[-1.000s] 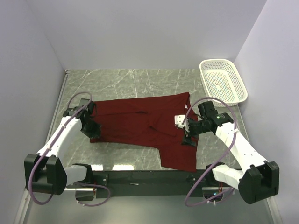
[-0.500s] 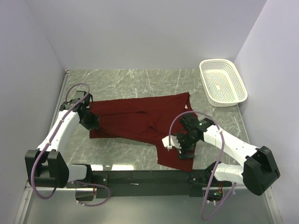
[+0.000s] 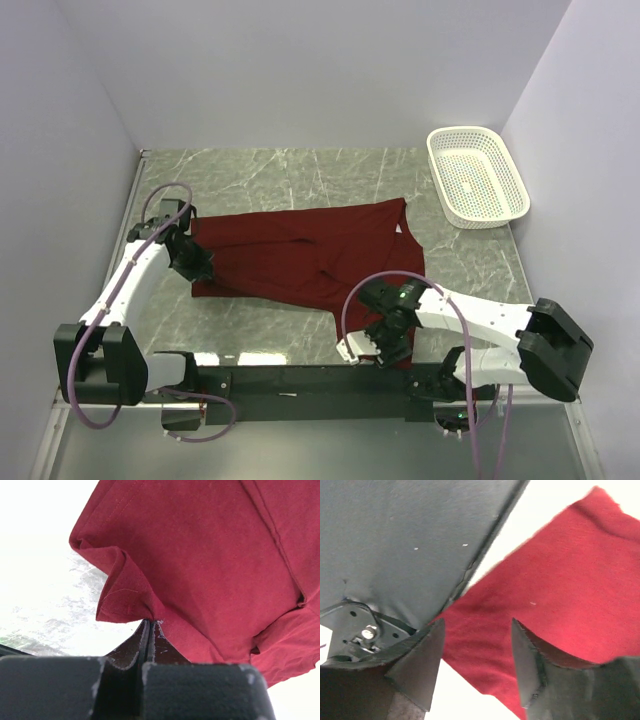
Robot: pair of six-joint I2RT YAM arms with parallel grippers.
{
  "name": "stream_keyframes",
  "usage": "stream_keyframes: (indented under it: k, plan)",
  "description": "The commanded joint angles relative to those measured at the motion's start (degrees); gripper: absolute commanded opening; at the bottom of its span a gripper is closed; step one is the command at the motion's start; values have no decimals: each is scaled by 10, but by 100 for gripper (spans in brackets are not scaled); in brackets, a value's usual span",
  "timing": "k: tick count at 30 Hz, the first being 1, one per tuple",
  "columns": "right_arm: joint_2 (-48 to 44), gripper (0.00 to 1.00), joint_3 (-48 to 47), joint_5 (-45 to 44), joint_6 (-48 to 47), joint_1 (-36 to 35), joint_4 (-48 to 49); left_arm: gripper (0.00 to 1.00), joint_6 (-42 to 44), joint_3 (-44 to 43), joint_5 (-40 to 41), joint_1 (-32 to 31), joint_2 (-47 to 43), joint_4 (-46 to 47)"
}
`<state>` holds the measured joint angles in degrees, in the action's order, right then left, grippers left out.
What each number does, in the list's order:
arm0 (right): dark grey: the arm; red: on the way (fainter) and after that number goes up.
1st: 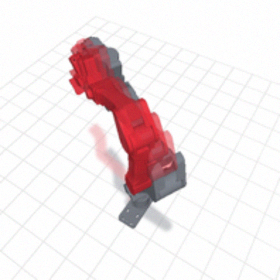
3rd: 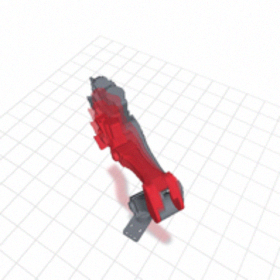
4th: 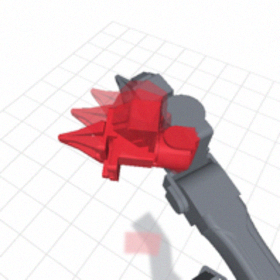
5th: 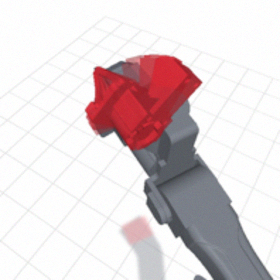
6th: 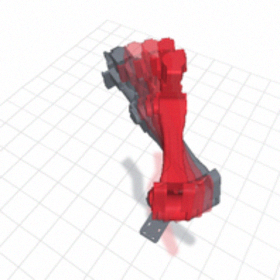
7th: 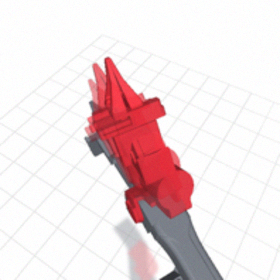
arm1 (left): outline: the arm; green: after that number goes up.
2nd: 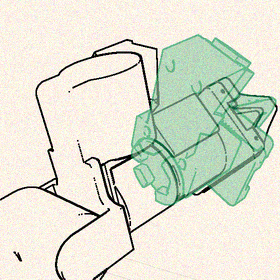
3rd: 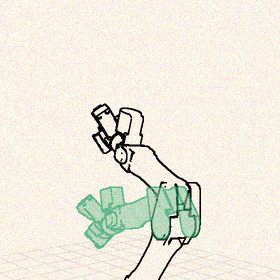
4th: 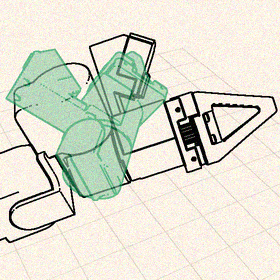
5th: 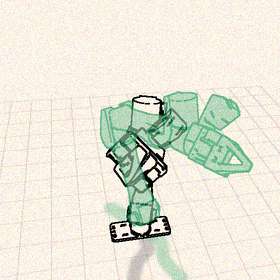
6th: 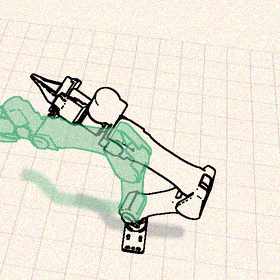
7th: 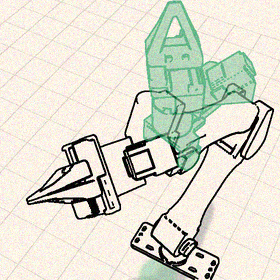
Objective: Fold and stack the t-shirts
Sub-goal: Fold the tshirt
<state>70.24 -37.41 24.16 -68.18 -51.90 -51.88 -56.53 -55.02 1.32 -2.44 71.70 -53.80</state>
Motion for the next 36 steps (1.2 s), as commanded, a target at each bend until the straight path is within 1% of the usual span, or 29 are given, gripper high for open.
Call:
stream_keyframes:
  k: [1,3,5,11,12,15,19,24,28,36]
  plan:
    - [7,60,9,-30,37,-29,11,1,9,11,-7,3,-23,15]
    - [3,56,14,-34,48,-44,17,0,9,14,-8,4,-24,18]
    - [-11,55,17,-43,59,-57,20,0,9,18,-8,4,-26,19]
    - [-56,43,33,-62,81,-66,1,0,12,18,-8,8,-31,17]
    - [-63,43,36,-65,93,-66,1,0,12,20,-8,8,-31,17]
    - [-84,42,23,-54,82,-68,-17,0,12,26,-8,9,-31,20]
    - [-48,41,1,-36,87,-81,-38,0,10,28,-18,10,-32,21]
    - [25,39,11,-61,133,-102,4,0,12,27,-17,10,-38,19]
    - [35,41,18,-77,161,-108,41,0,13,32,-18,12,-39,21]
    - [63,42,18,-85,181,-110,59,0,14,31,-26,15,-36,26]
